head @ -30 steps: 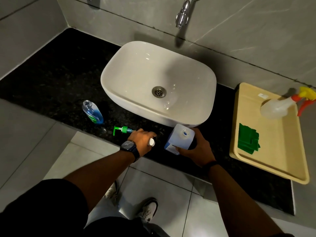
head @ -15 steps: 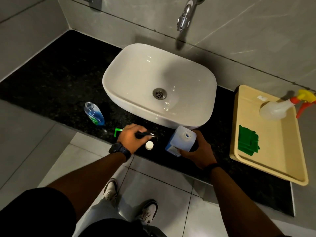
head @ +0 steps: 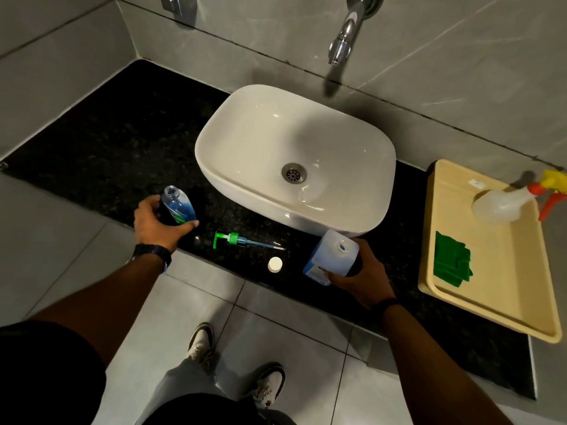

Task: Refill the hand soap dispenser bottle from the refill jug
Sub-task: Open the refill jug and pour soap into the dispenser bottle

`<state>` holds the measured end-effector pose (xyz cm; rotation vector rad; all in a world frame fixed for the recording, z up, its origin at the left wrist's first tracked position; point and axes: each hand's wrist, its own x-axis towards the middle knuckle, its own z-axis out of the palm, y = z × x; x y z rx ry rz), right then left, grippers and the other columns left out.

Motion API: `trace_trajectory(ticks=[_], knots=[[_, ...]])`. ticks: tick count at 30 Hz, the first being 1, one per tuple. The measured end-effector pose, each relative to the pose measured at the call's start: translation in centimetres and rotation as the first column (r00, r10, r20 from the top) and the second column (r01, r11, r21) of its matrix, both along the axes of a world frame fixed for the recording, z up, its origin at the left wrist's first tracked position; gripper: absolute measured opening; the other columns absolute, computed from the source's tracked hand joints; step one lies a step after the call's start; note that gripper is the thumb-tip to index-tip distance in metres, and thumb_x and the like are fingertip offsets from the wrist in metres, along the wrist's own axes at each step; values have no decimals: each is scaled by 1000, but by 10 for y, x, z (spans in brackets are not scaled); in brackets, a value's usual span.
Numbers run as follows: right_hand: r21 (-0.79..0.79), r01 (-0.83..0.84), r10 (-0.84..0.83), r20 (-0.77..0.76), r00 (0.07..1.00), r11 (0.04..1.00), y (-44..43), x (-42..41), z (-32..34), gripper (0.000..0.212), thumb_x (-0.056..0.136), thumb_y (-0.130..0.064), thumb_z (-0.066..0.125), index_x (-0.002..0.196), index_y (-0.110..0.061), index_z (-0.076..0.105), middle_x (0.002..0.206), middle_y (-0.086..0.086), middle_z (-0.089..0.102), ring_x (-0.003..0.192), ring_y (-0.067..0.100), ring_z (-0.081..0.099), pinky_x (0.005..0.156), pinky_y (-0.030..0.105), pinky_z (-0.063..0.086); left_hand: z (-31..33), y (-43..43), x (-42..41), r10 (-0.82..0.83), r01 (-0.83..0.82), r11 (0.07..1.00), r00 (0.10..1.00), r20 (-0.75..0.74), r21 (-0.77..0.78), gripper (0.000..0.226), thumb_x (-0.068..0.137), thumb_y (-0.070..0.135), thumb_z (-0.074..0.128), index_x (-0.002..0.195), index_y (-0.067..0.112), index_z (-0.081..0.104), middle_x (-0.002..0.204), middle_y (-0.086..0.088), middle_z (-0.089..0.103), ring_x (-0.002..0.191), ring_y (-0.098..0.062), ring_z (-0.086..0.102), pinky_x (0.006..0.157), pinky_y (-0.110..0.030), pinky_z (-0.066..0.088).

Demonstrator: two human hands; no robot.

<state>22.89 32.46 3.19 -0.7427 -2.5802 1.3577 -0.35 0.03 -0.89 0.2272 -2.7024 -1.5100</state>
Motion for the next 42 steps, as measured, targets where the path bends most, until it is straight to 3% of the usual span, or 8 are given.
trace_trajectory(ticks=[4,12,18,22,28,33,37,42], knots=[[6,5,-5,3,1000,1000,-1,0,2,66,57,-24,87,104,-45,45,101,-29,52,94,-26,47,70,-5,37,2,2,-7,-79,79,997,997,18,-13,82,54,20,89,125,20,49,129,-8,54,117,-24,50,96,-36,43],[-67,78,-80,-39,996,995,-7,0,3,66,56,-13,87,106,-38,50,102,-18,59,93,-6,56,71,7,46,11,7,-7,-77,77,996,997,-8,39,75,54,20,89,120,18,52,121,-8,60,107,-18,55,90,-29,44],[-144,128,-156,-201,967,981,-23,-8,27,64,59,3,82,101,-35,52,104,-13,59,95,-7,58,74,10,50,40,27,-4,-115,141,975,981,-156,171,75,54,16,89,119,14,50,121,-9,59,105,-14,58,89,-22,46],[-228,160,-232,-337,913,960,-31,-19,69,60,61,2,81,106,-27,53,109,1,61,103,17,60,82,34,54,78,51,-9,-185,254,938,942,-279,236,74,54,14,89,117,12,51,119,-13,59,101,-13,58,83,-9,46],[-258,156,-276,-534,799,953,-34,-47,162,54,63,-10,82,110,-20,56,111,15,61,104,31,60,76,41,57,151,92,-14,-272,425,843,865,-421,329,75,50,11,90,114,15,51,120,-18,54,98,-18,58,78,-11,50],[-155,192,-247,-615,749,969,-26,-65,245,55,64,-5,79,109,-26,55,103,-7,63,94,7,62,76,27,56,213,126,-10,-321,510,788,819,-476,345,77,48,15,92,114,21,53,118,-11,53,91,-11,57,77,-25,55],[-23,233,-191,-658,729,972,-20,-70,298,58,62,-1,79,113,-15,56,104,-4,61,84,-12,57,73,11,50,247,145,-2,-353,556,770,780,-516,313,75,47,30,91,112,25,55,112,-2,52,96,-15,59,80,-29,55],[239,333,-139,-585,799,912,-12,-72,340,65,57,-16,83,116,-19,55,117,10,55,101,18,54,90,36,48,272,160,11,-375,575,780,744,-553,246,79,45,39,89,115,22,56,109,1,55,93,-13,59,80,-26,54]])
